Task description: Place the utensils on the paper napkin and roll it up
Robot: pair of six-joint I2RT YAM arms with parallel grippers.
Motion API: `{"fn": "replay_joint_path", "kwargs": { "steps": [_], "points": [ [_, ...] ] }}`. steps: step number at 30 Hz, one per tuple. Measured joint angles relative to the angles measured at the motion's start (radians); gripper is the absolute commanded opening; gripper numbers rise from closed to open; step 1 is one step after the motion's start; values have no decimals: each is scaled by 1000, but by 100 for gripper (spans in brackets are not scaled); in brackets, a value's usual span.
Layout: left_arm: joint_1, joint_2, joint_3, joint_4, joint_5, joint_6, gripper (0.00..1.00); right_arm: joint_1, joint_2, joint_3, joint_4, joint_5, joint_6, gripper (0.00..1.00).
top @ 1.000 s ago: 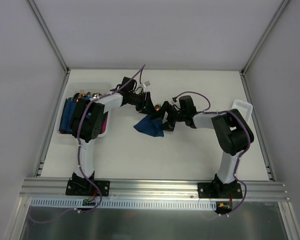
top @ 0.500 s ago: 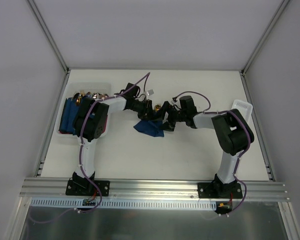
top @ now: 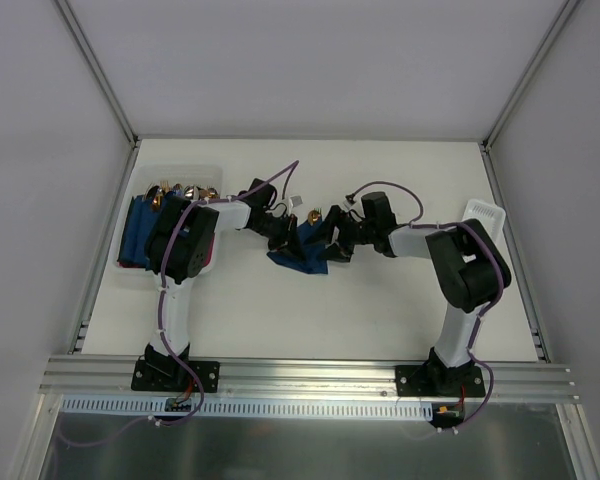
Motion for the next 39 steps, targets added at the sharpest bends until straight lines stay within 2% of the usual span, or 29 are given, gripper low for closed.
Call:
{"fn": "replay_joint_path", "kwargs": {
  "steps": [2,3,5,6,12,15,22,30,39],
  "points": [
    [0,0,-2,0,-5,0,4,0,-20,-1,-29,4,-19,68],
    [0,0,-3,0,-7,-1,4,0,-32,-1,-40,7,-29,59],
    [0,0,-6,2,-13,-1,3,0,-64,-1,-68,16,-48,49],
    [0,-1,-9,2,-14,-2,2,0,-82,-1,-79,25,-57,40],
    [0,-11,-21,4,-25,-12,0,28,-140,1,-146,111,-90,18],
    [0,-13,-23,4,-27,-17,0,58,-141,2,-183,169,-97,12],
    [0,-20,-34,6,-29,-24,0,110,-116,99,-306,298,-136,4],
    [0,-31,-50,9,-36,-26,0,160,-23,233,-450,425,-213,1],
    [0,-50,-79,22,-45,-27,0,184,69,277,-539,456,-248,0]
  ]
}}
